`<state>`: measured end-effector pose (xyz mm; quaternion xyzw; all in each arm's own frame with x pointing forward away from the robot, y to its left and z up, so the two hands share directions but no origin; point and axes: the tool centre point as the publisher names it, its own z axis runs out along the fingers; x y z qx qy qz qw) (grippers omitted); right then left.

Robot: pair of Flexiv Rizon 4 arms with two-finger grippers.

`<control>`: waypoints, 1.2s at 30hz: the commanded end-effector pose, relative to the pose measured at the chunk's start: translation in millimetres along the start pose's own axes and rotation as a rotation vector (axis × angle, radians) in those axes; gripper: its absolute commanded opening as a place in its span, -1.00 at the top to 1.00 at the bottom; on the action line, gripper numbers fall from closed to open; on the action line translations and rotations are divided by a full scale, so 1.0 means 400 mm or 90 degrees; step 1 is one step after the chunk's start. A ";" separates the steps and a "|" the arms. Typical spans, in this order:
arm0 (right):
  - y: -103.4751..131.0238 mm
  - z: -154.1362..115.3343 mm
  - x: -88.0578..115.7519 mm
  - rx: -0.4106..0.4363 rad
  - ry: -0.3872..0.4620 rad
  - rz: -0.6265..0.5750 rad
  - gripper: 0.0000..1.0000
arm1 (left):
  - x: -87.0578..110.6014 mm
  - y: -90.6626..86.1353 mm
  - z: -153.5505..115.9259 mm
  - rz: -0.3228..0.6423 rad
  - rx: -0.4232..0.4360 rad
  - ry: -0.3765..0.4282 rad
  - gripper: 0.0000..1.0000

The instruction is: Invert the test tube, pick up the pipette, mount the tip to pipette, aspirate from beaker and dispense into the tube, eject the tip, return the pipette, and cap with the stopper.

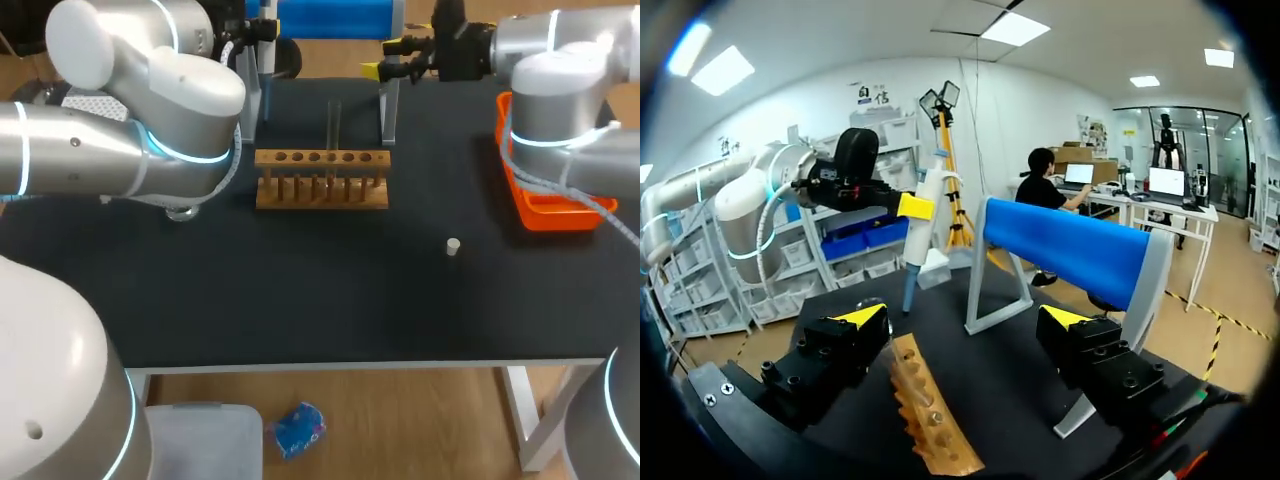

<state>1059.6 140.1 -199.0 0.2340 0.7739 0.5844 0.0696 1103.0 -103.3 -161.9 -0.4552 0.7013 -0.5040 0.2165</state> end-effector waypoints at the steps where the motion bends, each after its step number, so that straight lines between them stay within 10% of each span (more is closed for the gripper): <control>1: 0.008 0.050 -0.015 0.007 -0.006 -0.002 -1.00 | -0.001 -0.007 0.012 -0.002 -0.008 -0.001 1.00; 36: 0.029 0.112 -0.037 0.010 -0.016 -0.024 -1.00 | -0.035 -0.028 0.071 -0.023 -0.007 -0.145 1.00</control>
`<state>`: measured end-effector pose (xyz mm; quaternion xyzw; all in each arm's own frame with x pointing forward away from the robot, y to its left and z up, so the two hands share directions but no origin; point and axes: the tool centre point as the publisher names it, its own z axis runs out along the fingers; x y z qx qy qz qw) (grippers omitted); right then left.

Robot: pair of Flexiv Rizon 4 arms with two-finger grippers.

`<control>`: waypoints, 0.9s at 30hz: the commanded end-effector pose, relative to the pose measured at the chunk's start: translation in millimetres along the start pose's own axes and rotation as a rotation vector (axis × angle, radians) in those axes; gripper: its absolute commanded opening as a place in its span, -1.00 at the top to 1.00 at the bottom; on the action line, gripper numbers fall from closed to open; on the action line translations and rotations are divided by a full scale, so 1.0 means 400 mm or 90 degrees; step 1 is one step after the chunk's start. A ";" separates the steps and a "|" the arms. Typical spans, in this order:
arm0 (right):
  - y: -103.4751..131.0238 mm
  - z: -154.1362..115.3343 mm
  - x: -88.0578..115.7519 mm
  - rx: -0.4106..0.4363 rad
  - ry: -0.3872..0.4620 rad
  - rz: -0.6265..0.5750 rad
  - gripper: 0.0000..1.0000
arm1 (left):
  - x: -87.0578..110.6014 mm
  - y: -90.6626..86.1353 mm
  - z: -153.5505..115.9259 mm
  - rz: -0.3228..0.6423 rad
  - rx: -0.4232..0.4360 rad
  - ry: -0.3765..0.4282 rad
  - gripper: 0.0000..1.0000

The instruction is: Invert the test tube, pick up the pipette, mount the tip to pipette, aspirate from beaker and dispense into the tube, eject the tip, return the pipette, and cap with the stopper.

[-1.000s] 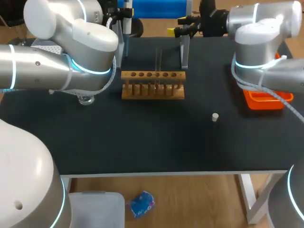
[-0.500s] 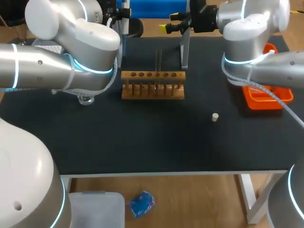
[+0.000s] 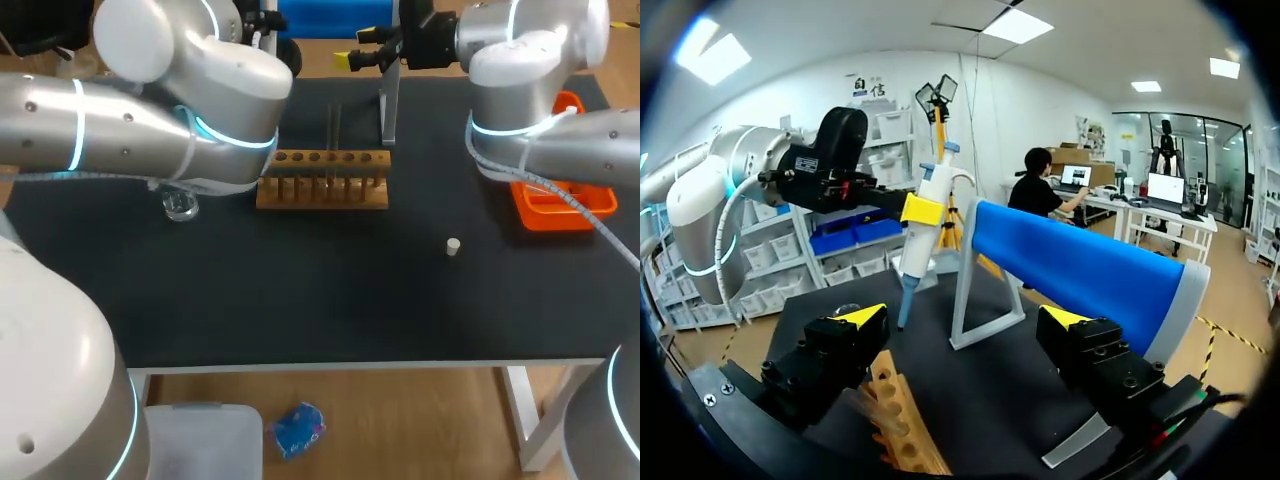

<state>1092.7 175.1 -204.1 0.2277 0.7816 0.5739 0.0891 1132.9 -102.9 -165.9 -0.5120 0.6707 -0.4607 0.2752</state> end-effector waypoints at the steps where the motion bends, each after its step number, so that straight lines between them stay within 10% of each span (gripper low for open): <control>1: 0.000 0.000 -0.001 0.000 0.001 0.000 -1.00 | 0.004 -0.004 0.010 -0.006 -0.008 -0.026 1.00; 27: 0.000 0.000 -0.001 0.000 0.001 0.000 -1.00 | -0.037 0.000 0.058 -0.013 -0.022 -0.085 1.00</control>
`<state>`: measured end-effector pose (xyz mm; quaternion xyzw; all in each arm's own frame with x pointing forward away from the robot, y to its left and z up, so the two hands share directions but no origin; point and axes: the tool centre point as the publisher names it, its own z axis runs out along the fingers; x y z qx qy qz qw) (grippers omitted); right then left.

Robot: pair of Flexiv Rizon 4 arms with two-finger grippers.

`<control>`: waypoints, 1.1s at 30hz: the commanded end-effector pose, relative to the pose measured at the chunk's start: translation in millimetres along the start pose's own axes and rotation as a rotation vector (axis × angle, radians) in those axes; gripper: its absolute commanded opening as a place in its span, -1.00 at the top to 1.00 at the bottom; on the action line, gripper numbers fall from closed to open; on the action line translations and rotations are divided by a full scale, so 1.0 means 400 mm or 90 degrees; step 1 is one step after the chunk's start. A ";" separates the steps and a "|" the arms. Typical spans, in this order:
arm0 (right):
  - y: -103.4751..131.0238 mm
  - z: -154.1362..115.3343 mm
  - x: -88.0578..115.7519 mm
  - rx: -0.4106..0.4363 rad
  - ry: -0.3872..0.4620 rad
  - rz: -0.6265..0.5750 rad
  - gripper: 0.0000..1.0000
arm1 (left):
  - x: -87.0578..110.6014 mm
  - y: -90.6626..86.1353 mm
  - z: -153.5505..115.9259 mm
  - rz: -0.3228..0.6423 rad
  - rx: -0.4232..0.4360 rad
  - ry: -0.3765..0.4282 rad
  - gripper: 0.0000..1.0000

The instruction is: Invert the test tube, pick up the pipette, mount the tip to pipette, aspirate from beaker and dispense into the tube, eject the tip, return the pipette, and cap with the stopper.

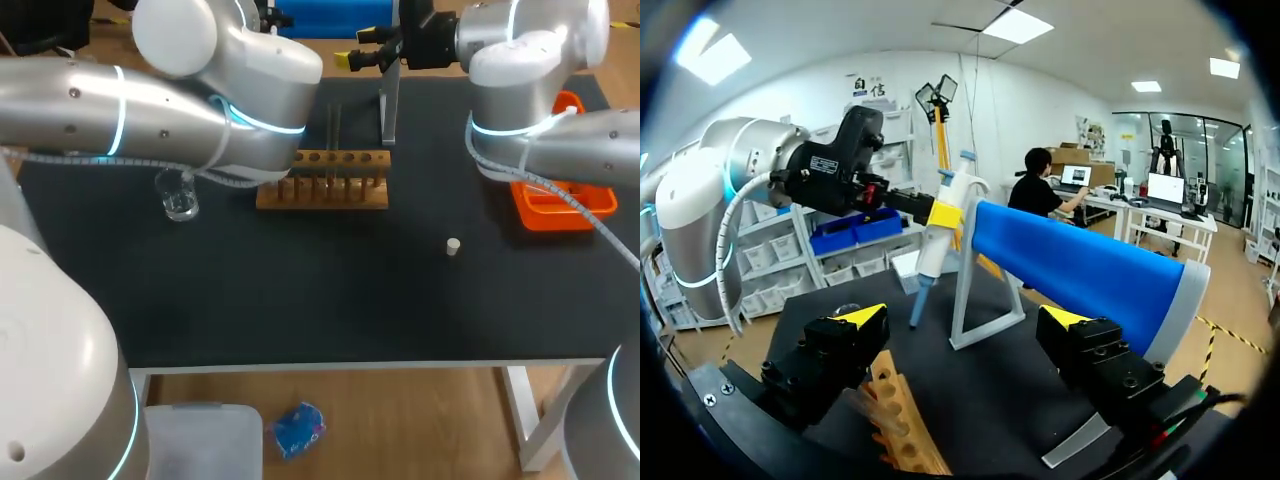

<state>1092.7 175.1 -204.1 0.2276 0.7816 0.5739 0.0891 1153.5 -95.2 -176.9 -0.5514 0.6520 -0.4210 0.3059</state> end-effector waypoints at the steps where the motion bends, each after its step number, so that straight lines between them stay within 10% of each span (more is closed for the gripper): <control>1: 0.000 0.000 -0.001 0.000 0.001 0.000 -1.00 | 0.002 -0.004 0.011 0.002 -0.006 -0.005 1.00; 33: 0.000 0.000 -0.001 0.000 0.001 0.000 -1.00 | -0.009 0.017 0.051 0.002 -0.025 -0.017 1.00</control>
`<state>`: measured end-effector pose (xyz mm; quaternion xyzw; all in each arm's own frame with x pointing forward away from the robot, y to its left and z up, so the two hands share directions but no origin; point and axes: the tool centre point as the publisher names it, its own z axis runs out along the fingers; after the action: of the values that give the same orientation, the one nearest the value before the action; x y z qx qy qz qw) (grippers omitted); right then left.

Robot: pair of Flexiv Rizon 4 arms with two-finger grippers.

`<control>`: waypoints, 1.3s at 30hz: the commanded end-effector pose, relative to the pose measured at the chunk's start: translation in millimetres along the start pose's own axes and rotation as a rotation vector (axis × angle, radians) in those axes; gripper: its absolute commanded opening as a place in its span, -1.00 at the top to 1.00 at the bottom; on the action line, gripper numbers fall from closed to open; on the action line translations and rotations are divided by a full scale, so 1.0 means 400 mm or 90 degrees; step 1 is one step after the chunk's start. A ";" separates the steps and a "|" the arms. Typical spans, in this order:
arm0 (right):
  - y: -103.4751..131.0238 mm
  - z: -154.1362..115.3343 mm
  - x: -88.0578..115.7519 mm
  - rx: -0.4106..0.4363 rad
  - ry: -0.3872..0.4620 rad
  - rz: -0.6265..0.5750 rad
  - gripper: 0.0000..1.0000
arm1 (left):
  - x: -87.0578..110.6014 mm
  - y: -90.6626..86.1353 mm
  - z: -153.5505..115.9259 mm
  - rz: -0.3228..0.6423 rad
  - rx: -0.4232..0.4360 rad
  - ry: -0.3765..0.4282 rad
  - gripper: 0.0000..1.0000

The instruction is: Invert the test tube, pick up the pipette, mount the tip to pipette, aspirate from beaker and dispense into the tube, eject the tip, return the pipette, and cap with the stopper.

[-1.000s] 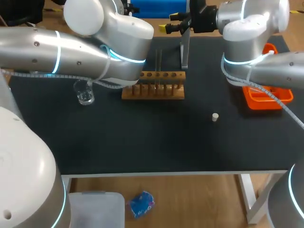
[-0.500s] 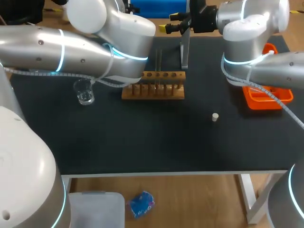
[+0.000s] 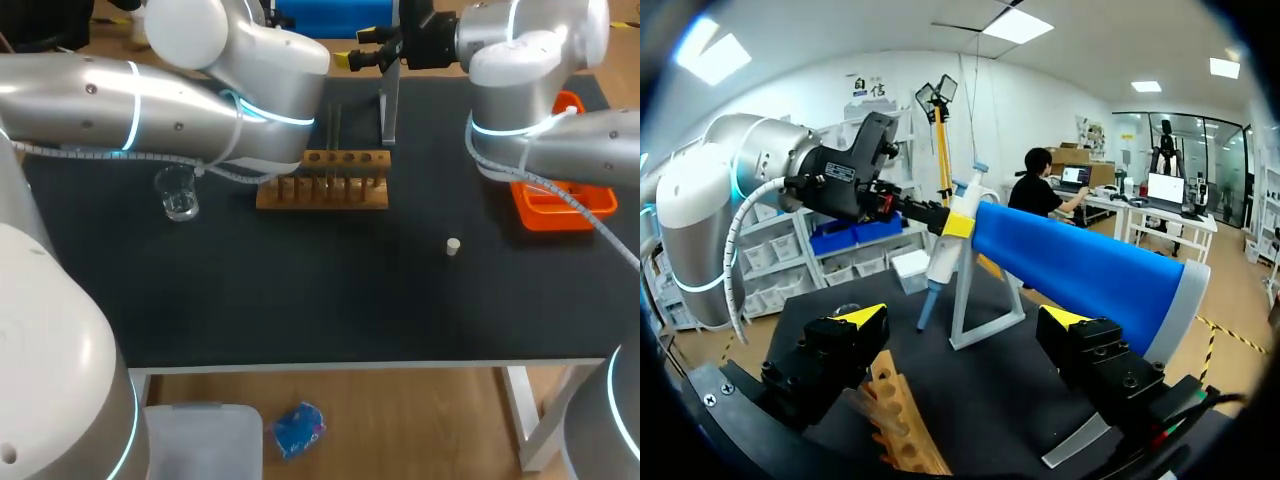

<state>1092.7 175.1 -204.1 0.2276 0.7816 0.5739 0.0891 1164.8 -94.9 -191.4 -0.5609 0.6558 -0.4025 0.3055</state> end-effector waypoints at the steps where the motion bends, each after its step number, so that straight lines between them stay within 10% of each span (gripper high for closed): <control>1: 0.000 0.000 -0.001 0.000 0.001 0.000 -1.00 | 0.001 -0.002 0.012 0.000 -0.006 -0.001 1.00; 39: 0.000 0.000 -0.001 0.000 0.001 0.000 -1.00 | -0.013 -0.030 0.031 0.014 0.003 -0.017 1.00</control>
<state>1092.7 175.1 -204.1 0.2276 0.7816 0.5739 0.0891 1175.8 -92.0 -187.0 -0.5574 0.6553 -0.3960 0.3209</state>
